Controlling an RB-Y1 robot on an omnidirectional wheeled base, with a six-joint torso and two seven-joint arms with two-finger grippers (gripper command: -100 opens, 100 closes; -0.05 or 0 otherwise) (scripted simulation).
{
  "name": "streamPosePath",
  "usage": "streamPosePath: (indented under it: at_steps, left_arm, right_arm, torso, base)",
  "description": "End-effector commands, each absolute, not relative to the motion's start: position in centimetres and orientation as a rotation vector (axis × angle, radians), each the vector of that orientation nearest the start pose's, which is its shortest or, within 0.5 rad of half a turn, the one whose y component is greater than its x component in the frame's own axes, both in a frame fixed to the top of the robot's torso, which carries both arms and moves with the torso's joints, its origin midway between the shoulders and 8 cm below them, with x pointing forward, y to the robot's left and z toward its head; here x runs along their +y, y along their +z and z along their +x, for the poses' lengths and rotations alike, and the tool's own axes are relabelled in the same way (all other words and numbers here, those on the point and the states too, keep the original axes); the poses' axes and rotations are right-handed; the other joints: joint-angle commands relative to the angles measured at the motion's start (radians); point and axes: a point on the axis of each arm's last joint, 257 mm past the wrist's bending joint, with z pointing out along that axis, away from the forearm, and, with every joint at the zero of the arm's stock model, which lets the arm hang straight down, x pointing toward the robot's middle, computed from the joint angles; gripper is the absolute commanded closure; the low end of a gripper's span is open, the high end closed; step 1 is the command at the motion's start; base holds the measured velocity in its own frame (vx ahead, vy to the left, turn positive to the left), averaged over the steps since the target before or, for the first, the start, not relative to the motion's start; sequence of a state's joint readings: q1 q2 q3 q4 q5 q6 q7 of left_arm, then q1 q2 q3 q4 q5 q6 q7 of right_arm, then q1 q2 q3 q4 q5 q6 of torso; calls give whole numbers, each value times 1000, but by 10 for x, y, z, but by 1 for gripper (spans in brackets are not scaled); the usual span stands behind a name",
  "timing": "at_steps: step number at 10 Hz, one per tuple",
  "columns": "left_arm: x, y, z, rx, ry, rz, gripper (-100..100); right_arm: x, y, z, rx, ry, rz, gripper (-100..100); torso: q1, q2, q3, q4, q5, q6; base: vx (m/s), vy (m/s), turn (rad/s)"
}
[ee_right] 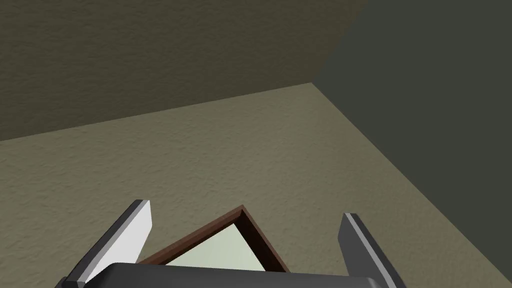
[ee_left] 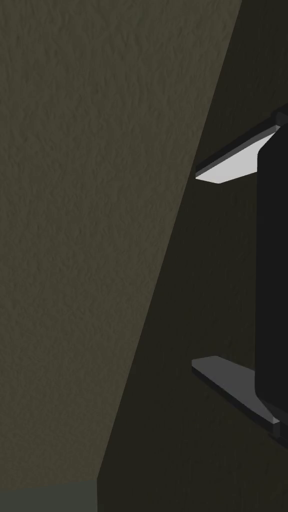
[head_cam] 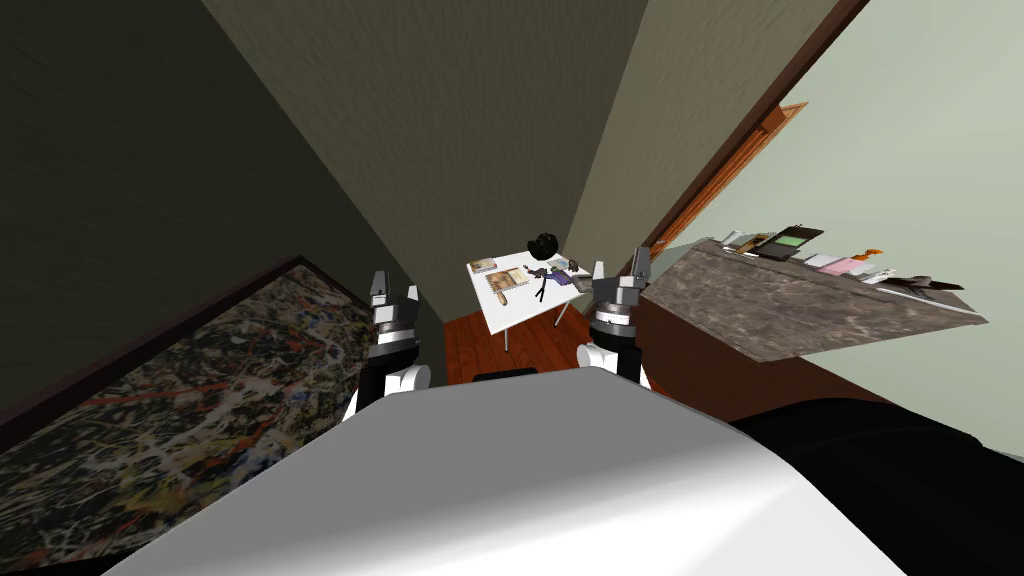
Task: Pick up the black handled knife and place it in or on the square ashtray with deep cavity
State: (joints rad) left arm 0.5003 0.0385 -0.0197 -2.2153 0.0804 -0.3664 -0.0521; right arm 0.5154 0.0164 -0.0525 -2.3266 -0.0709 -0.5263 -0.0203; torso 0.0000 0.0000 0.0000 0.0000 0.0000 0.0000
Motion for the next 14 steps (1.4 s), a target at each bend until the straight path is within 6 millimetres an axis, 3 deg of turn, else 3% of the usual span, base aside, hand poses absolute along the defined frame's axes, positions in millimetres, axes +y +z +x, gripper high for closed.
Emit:
streamPosePath:
  at_steps: [1,7,14]
  left_arm:
    - [284,-33,376,752,-1275,-822,0]
    - [284,-33,376,752,-1275,-822,0]
    - [284,-33,376,752,-1275,-822,0]
  right_arm:
    - [-300,44,326,539,1316,642,-100]
    - [-272,13,354,735,1261,552,-100]
    - [-235,-56,393,1007,1119,419,-100]
  torso:
    - [0,0,0,0,0,0]
    - [-4,-1,-1,0,-1,0]
    - [-6,-2,-1,0,-1,0]
  base:
    - [1,-6,10]
    - [11,-38,20]
    - [19,-75,27]
